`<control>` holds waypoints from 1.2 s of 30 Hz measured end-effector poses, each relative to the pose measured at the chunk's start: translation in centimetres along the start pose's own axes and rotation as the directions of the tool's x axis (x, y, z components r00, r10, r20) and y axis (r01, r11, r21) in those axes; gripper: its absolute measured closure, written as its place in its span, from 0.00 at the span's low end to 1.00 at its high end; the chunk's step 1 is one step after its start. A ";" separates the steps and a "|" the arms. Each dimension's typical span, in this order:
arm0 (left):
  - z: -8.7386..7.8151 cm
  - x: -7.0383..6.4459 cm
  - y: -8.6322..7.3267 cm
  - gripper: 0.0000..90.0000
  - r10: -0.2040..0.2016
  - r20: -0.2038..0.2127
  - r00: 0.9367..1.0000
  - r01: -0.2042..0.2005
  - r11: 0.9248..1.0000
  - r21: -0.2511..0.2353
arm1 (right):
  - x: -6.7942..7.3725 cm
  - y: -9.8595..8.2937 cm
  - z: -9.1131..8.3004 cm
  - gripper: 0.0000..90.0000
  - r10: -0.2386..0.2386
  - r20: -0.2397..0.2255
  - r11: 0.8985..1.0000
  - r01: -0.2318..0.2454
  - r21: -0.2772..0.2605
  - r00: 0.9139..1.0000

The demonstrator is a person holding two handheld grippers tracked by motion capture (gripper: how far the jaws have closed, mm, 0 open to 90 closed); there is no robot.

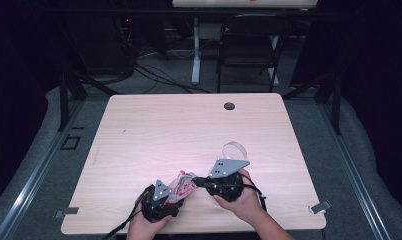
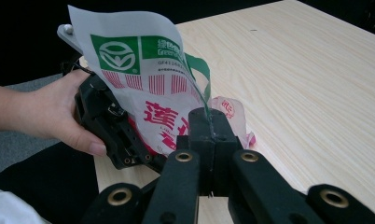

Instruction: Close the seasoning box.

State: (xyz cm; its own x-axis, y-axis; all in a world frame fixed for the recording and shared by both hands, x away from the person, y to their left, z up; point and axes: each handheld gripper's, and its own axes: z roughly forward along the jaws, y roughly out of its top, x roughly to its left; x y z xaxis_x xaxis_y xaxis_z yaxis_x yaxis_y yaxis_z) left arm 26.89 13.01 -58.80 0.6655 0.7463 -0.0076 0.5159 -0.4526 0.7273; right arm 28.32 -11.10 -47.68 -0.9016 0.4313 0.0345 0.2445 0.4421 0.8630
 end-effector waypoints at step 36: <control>-0.8 -0.2 0.4 0.65 0.031 -0.056 0.998 -0.034 0.998 -0.057 | -0.6 0.0 -0.6 1.00 0.011 -0.002 1.000 -0.011 -0.023 1.000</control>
State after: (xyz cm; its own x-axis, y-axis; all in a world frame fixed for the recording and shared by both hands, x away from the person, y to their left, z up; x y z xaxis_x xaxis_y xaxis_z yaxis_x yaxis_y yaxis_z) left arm 26.57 13.02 -57.96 0.6498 0.7582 0.0532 0.4616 -0.4492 0.7649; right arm 28.62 -11.87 -47.38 -0.8994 0.4348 0.0445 0.2458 0.4190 0.8741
